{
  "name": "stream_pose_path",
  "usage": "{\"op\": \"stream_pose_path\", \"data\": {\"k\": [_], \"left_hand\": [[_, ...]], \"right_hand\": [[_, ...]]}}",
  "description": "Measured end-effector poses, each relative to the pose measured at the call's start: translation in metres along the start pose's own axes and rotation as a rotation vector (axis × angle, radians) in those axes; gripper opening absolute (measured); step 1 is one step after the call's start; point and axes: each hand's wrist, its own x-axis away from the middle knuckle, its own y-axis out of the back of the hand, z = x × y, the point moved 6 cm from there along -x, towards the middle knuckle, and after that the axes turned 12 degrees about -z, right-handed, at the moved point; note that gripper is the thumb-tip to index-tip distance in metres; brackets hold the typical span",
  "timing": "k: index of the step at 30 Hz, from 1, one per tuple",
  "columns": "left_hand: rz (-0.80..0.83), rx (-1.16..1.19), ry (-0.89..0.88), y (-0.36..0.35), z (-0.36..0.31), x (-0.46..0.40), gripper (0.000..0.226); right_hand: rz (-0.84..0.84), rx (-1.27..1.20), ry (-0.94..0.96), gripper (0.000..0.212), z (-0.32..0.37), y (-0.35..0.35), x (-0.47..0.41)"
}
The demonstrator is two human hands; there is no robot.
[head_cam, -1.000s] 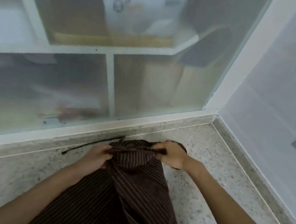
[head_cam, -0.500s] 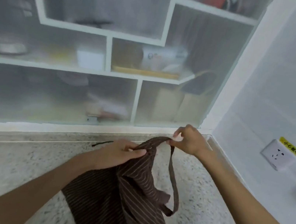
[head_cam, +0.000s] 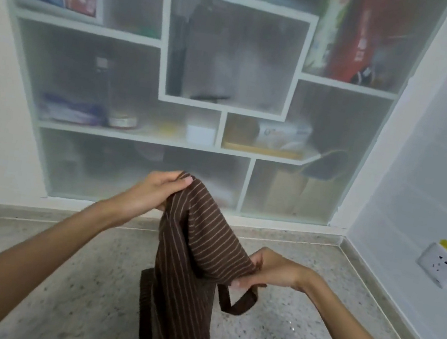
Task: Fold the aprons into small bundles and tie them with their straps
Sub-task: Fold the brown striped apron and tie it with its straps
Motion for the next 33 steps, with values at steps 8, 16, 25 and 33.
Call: {"op": "stream_pose_path", "data": {"k": [8,16,25,33], "left_hand": [[-0.045,-0.095,-0.047,0.12,-0.02,-0.031,0.017],[-0.252,0.019,-0.246,0.167,-0.064,-0.033,0.02],[-0.375,0.003,-0.521,0.19,-0.092,0.029,0.026],[-0.318,0.087,-0.614,0.195,-0.154,0.081,0.031]], "right_hand": [[-0.921,-0.272,0.266,0.011,0.118,0.091,0.024],[-1.276,-0.049,0.312,0.015,0.201,0.093,0.034],[-1.28,0.054,0.669,0.015,0.248,0.061,0.096],[-1.204,-0.096,0.789,0.024,0.282,0.066,0.147]]}}
